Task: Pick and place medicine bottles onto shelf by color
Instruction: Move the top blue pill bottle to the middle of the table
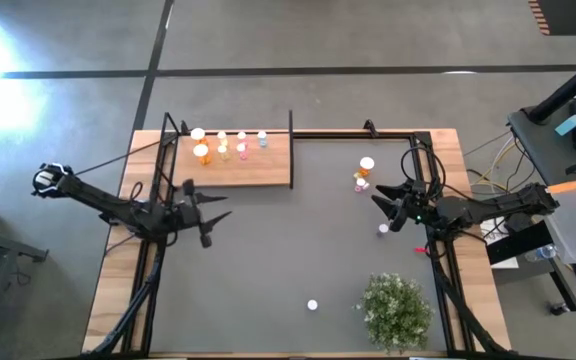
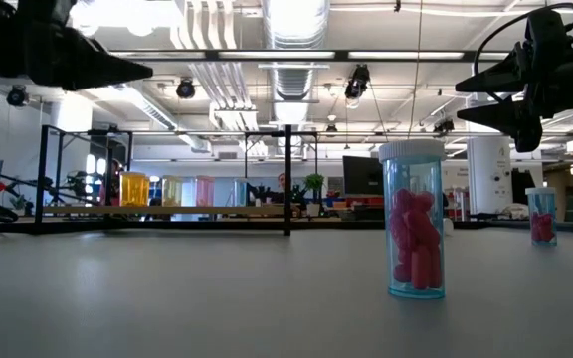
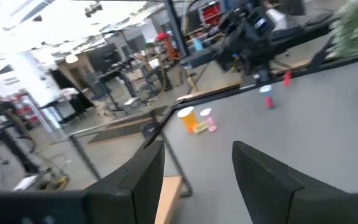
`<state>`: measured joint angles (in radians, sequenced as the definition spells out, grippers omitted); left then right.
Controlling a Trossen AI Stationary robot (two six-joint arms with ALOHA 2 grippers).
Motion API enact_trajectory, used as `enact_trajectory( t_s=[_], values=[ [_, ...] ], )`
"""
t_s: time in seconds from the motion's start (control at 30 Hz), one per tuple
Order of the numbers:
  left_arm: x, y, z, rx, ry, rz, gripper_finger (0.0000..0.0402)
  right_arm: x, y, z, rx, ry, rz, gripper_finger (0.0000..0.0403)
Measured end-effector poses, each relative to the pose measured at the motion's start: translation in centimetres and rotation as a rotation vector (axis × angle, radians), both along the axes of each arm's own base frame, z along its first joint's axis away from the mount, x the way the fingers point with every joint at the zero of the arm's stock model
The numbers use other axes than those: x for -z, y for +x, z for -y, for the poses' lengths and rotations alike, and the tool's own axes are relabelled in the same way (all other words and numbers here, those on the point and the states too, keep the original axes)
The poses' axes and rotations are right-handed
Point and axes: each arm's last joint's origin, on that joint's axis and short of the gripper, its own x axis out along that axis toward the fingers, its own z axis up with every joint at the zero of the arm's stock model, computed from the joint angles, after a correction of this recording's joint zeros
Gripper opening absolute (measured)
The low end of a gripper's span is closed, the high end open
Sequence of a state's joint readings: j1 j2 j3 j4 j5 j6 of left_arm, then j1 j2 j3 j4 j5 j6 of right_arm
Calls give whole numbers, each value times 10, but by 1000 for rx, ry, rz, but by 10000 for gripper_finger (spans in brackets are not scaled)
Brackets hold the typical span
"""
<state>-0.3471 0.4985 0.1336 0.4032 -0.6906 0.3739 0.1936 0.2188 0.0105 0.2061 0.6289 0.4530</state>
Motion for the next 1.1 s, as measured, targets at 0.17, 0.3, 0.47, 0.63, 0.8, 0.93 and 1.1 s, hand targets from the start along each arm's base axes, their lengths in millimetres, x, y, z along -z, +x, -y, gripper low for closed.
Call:
enact_trajectory(
  t_s=[0.17, 0.3, 0.47, 0.63, 0.8, 0.93, 1.1],
  values=[
    [11, -8, -4, -35, 20, 6, 173, 0, 0, 0, 0, 0, 0, 237],
    [21, -13, -7, -86, 14, 5, 173, 0, 0, 0, 0, 0, 0, 237],
    [29, -15, -8, -120, 15, -5, 173, 0, 0, 0, 0, 0, 0, 237],
    [31, -15, -8, -119, -51, 13, 173, 0, 0, 0, 0, 0, 0, 237],
    [31, -15, -8, -115, -172, 63, 173, 0, 0, 0, 0, 0, 0, 237],
    [32, -15, -8, -116, -168, 56, 173, 0, 0, 0, 0, 0, 0, 237],
    [33, -14, -8, -116, -163, 45, 173, 0, 0, 0, 0, 0, 0, 237]
  ],
)
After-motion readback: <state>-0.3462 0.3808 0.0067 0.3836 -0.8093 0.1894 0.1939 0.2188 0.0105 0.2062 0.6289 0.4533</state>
